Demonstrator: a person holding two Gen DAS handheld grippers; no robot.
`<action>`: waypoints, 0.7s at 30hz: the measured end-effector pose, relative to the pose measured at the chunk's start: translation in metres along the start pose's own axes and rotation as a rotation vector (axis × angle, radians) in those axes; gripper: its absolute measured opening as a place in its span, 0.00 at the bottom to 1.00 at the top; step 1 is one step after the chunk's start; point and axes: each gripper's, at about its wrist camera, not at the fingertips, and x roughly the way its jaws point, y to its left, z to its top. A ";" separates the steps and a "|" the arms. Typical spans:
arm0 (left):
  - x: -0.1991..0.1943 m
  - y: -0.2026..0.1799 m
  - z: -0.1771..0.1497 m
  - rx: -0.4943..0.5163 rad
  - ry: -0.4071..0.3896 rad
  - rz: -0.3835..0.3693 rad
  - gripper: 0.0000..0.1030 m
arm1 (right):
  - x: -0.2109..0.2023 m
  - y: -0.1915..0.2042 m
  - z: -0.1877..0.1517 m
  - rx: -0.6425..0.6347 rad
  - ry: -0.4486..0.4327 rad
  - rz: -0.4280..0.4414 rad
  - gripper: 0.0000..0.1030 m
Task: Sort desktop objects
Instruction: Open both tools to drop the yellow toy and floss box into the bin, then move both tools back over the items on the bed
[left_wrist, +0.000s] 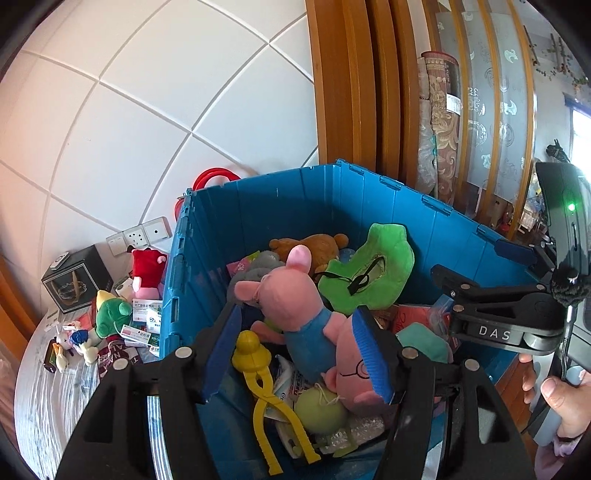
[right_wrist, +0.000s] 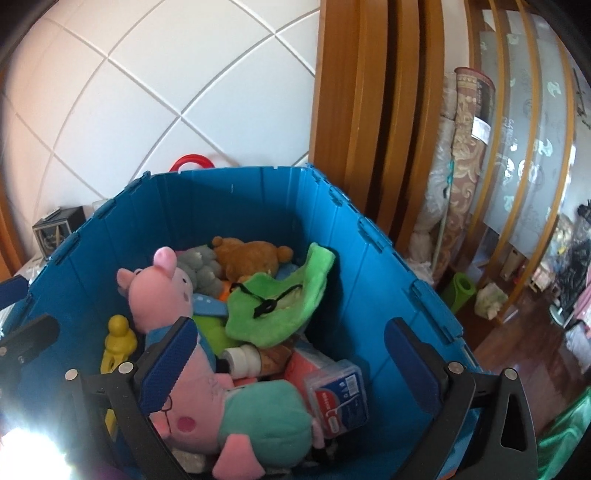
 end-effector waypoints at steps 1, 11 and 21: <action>-0.003 0.001 -0.001 -0.004 -0.006 0.003 0.60 | 0.000 0.001 -0.002 0.000 0.004 -0.001 1.00; -0.033 0.039 -0.014 -0.066 -0.054 0.060 0.60 | -0.022 0.020 -0.004 0.005 -0.017 0.037 1.00; -0.061 0.142 -0.050 -0.188 -0.079 0.135 0.60 | -0.066 0.116 0.012 -0.046 -0.133 0.163 1.00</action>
